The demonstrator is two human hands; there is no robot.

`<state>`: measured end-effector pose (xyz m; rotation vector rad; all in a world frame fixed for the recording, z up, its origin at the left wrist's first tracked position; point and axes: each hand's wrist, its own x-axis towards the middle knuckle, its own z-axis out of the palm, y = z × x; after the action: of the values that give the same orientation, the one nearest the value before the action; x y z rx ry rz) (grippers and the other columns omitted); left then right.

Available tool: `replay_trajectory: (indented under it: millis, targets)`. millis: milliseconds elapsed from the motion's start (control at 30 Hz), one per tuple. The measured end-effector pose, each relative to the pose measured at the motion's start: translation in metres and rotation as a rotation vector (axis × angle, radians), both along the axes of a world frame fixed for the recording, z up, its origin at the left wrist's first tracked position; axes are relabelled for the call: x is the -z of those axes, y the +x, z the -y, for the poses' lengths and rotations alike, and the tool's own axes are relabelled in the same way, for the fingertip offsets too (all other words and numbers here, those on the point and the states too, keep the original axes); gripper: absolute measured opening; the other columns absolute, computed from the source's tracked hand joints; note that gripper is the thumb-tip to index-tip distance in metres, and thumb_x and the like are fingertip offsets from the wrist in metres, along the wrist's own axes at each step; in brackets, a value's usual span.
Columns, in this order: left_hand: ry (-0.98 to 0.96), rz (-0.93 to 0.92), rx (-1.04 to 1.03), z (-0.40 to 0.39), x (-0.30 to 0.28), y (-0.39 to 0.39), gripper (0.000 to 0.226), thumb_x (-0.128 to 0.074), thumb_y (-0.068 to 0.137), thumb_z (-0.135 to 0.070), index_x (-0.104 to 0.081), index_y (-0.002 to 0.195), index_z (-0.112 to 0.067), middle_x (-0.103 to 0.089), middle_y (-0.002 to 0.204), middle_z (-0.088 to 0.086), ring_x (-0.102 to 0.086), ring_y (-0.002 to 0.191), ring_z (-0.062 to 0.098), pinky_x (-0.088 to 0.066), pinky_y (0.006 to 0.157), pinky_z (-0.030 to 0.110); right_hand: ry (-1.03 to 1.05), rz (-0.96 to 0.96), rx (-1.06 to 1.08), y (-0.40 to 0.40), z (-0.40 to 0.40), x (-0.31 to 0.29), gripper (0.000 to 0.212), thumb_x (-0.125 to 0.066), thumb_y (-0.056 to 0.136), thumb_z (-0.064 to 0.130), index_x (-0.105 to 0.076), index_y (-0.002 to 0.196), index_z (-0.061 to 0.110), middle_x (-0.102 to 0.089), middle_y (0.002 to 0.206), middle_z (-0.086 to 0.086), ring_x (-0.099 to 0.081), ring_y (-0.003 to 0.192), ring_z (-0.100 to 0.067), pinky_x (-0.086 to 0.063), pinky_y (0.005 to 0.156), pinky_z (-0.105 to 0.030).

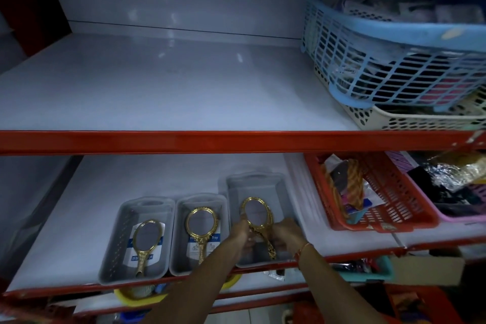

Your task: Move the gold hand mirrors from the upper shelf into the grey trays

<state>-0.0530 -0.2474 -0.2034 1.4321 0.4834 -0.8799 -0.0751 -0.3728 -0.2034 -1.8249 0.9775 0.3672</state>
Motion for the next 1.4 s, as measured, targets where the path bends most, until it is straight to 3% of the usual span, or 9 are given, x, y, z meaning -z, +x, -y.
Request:
replay_trajectory:
  millis: [133, 300, 467, 533, 700, 933, 1067, 1167, 1400]
  targets:
    - [0.017, -0.028, 0.020, 0.006, 0.008, -0.005, 0.056, -0.020, 0.101, -0.050, -0.054, 0.114, -0.007, -0.060, 0.087, 0.009, -0.055, 0.073, 0.020, -0.044, 0.063, 0.029, 0.106, -0.071, -0.052, -0.003, 0.001, 0.009, 0.030, -0.066, 0.070, 0.012, -0.069, 0.093, -0.007, -0.074, 0.093, -0.021, -0.073, 0.081, -0.034, -0.061, 0.074, -0.049]
    - [0.033, -0.047, 0.026, 0.011, 0.016, -0.007, 0.067, -0.021, 0.100, -0.052, -0.055, 0.119, 0.002, -0.069, 0.068, 0.007, -0.061, 0.073, 0.021, -0.047, 0.061, 0.028, 0.188, -0.086, -0.053, -0.013, -0.005, -0.009, 0.011, -0.066, 0.078, 0.011, -0.065, 0.077, 0.000, -0.071, 0.082, -0.019, -0.069, 0.062, -0.028, -0.055, 0.050, -0.027]
    - [0.035, -0.080, 0.105, 0.011, 0.019, -0.010, 0.076, -0.022, 0.098, -0.057, -0.043, 0.139, 0.003, -0.056, 0.133, 0.022, -0.058, 0.114, 0.035, -0.046, 0.097, 0.039, 0.091, -0.073, -0.121, -0.012, -0.002, 0.004, 0.035, -0.064, 0.069, 0.019, -0.070, 0.093, -0.006, -0.074, 0.096, -0.022, -0.073, 0.083, -0.032, -0.062, 0.076, -0.042]
    - [0.031, -0.078, 0.112, 0.011, 0.015, -0.013, 0.076, -0.020, 0.098, -0.056, -0.041, 0.140, 0.003, -0.052, 0.139, 0.022, -0.054, 0.123, 0.035, -0.044, 0.100, 0.038, 0.025, -0.078, -0.186, -0.010, -0.003, 0.009, 0.032, -0.061, 0.069, 0.021, -0.071, 0.088, -0.003, -0.074, 0.098, -0.021, -0.072, 0.091, -0.034, -0.059, 0.084, -0.046]
    - [-0.013, -0.078, 0.074, 0.013, 0.010, -0.017, 0.076, -0.018, 0.098, -0.056, -0.044, 0.138, 0.003, -0.056, 0.134, 0.024, -0.057, 0.119, 0.034, -0.046, 0.093, 0.036, -0.053, -0.061, -0.214, -0.009, -0.010, -0.002, 0.015, -0.057, 0.077, 0.016, -0.059, 0.064, 0.012, -0.072, 0.094, -0.020, -0.070, 0.096, -0.035, -0.058, 0.087, -0.045]
    - [-0.078, -0.084, 0.025, 0.018, 0.010, -0.019, 0.074, -0.018, 0.100, -0.054, -0.045, 0.136, 0.004, -0.060, 0.128, 0.024, -0.061, 0.111, 0.033, -0.048, 0.095, 0.037, -0.089, -0.059, -0.208, -0.012, -0.005, 0.004, 0.010, -0.057, 0.075, 0.014, -0.059, 0.066, 0.012, -0.072, 0.104, -0.021, -0.070, 0.096, -0.034, -0.058, 0.087, -0.046]
    - [-0.063, -0.048, 0.027, 0.013, 0.008, -0.022, 0.070, -0.018, 0.101, -0.051, -0.046, 0.135, 0.004, -0.064, 0.099, 0.017, -0.060, 0.105, 0.030, -0.048, 0.091, 0.035, -0.109, -0.044, -0.195, -0.019, -0.012, -0.014, 0.010, -0.058, 0.079, 0.015, -0.057, 0.070, 0.010, -0.071, 0.107, -0.019, -0.068, 0.098, -0.032, -0.058, 0.086, -0.038]
    - [-0.032, 0.006, 0.038, 0.004, 0.004, -0.022, 0.067, -0.022, 0.100, -0.051, -0.052, 0.131, 0.000, -0.066, 0.113, 0.017, -0.061, 0.113, 0.031, -0.048, 0.101, 0.037, -0.134, 0.005, -0.186, -0.022, -0.017, -0.024, 0.014, -0.058, 0.081, 0.019, -0.057, 0.075, 0.007, -0.068, 0.097, -0.017, -0.067, 0.096, -0.030, -0.052, 0.072, -0.030]
    - [0.012, 0.156, 0.028, -0.035, -0.031, -0.035, 0.047, -0.029, 0.101, -0.046, -0.050, 0.073, -0.014, -0.051, 0.071, 0.005, -0.042, 0.054, 0.015, -0.032, 0.048, 0.024, -0.135, 0.145, -0.181, -0.030, -0.044, -0.062, 0.014, -0.058, 0.072, 0.022, -0.062, 0.078, 0.010, -0.071, 0.091, -0.013, -0.070, 0.089, -0.030, -0.057, 0.077, -0.037]
